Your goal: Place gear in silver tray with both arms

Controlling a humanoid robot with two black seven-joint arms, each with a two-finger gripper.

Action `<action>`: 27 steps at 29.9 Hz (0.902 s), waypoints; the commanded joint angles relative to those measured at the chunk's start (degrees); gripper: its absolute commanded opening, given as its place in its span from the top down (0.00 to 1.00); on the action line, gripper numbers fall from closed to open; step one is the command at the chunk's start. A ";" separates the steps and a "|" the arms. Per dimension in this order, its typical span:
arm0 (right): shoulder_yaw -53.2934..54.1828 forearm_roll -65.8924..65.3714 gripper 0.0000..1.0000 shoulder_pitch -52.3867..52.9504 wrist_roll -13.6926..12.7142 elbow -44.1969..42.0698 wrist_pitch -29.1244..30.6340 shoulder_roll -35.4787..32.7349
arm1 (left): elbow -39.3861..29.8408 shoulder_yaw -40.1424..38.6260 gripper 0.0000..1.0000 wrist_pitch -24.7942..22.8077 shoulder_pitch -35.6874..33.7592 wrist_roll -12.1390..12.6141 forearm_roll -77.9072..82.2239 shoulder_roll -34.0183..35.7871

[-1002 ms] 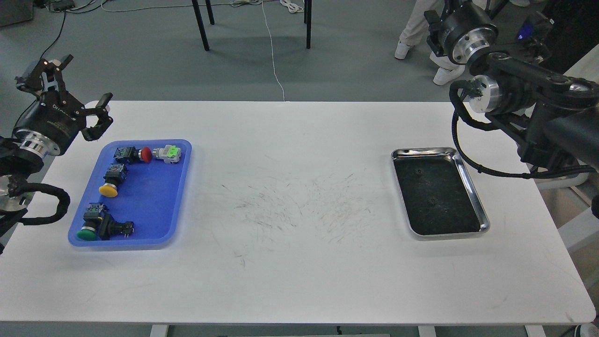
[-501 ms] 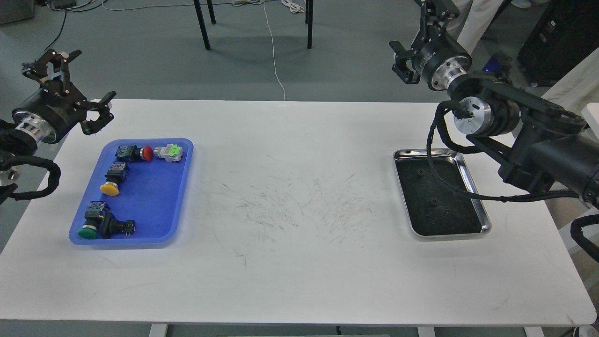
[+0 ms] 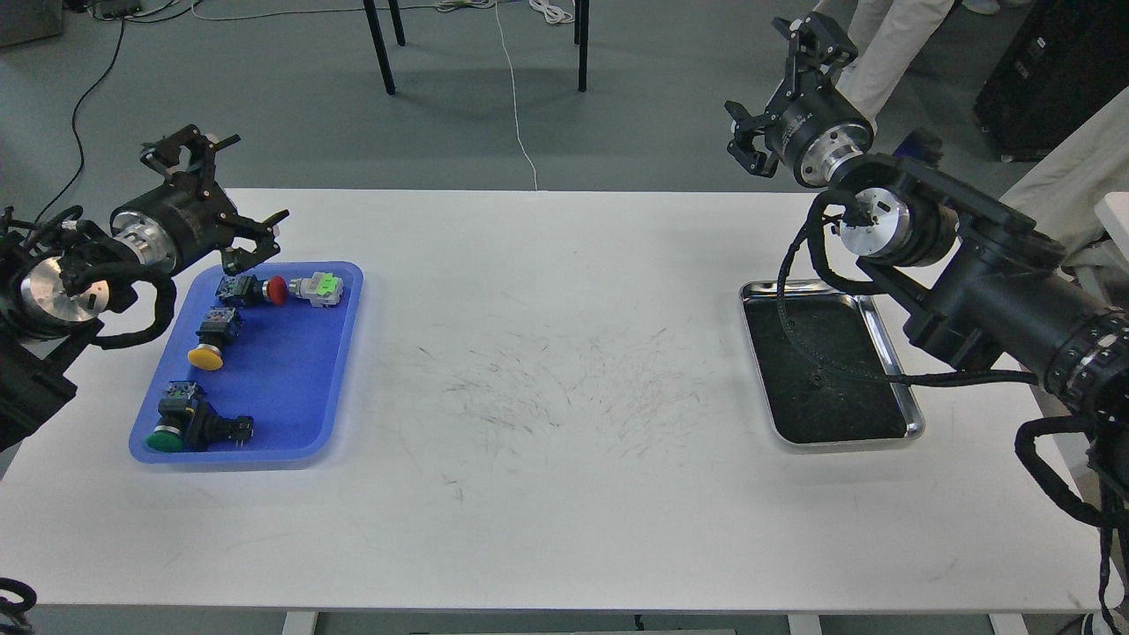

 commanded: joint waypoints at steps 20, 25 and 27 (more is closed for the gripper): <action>-0.19 -0.52 0.01 -1.66 0.36 -0.20 -0.32 0.74 | 1.12 0.36 0.01 3.17 -1.92 -3.40 4.16 -0.69; 0.07 -0.70 0.01 -3.50 0.45 0.24 -0.23 -1.01 | 1.12 0.36 0.01 3.88 -2.10 -3.49 4.42 -0.69; 0.43 -0.70 0.01 -3.51 0.53 0.42 -0.23 -1.54 | 1.12 0.36 0.01 4.23 -2.10 -3.49 4.42 -0.78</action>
